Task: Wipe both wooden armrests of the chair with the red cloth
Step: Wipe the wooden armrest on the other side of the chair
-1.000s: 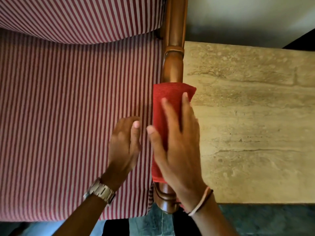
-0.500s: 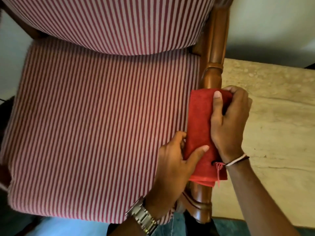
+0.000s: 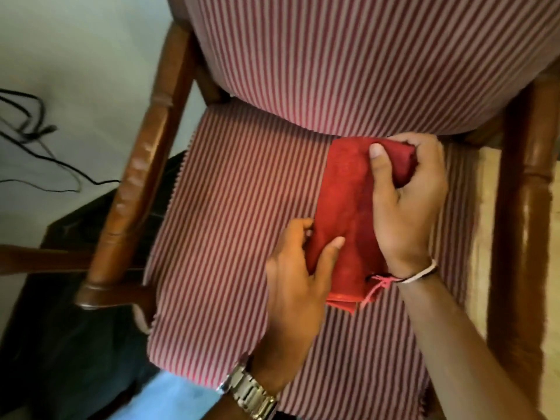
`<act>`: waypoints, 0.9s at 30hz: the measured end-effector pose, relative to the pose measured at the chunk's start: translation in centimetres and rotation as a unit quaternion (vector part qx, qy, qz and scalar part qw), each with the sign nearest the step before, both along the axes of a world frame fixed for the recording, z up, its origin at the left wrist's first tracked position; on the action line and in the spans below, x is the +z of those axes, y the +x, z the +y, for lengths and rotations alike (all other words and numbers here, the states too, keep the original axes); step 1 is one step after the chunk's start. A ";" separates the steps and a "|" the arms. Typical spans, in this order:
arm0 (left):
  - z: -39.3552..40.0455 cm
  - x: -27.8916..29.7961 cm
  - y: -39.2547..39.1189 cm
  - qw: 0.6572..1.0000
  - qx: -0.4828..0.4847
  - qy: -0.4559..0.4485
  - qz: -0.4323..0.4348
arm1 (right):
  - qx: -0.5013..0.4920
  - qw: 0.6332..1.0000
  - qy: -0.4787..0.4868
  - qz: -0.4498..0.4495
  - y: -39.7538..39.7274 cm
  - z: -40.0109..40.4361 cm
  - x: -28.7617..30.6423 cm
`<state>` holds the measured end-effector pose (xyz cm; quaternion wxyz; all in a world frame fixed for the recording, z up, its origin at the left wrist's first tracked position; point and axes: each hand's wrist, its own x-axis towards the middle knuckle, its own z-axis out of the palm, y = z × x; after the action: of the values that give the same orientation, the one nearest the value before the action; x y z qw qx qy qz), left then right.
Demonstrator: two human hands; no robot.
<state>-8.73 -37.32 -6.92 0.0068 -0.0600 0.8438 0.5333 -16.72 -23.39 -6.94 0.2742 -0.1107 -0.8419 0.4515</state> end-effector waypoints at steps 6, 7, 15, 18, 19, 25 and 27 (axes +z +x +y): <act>-12.5 1.9 -1.5 0.991 0.095 -0.084 0.035 | 0.165 0.946 -0.269 -0.070 -3.9 -11.1 2.4; -14.7 2.3 -1.9 0.989 0.111 -0.089 0.042 | 0.191 0.928 -0.310 -0.085 -4.6 -12.8 2.7; -25.5 2.8 -5.1 0.964 0.183 -0.187 0.051 | 0.252 0.912 -0.305 -0.112 -9.7 -23.2 3.5; -27.3 1.7 -5.9 0.951 0.154 -0.263 -0.057 | 0.204 0.941 -0.223 -0.155 -10.6 -26.6 1.7; -27.3 1.5 -6.0 0.947 0.128 -0.280 -0.095 | 0.191 0.946 -0.197 -0.174 -10.5 -26.9 0.8; -28.1 0.9 -7.1 0.919 0.056 -0.383 -0.081 | 0.180 0.945 -0.209 -0.173 -9.8 -26.0 -2.7; -27.5 0.9 -7.8 0.925 0.004 -0.380 -0.024 | 0.152 0.960 -0.151 -0.179 -8.0 -24.5 -5.2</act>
<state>-16.50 -64.81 -6.06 0.0012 -0.0745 0.9825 0.1709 -24.71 -47.93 -12.15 0.0274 -0.1001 -0.8063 0.5823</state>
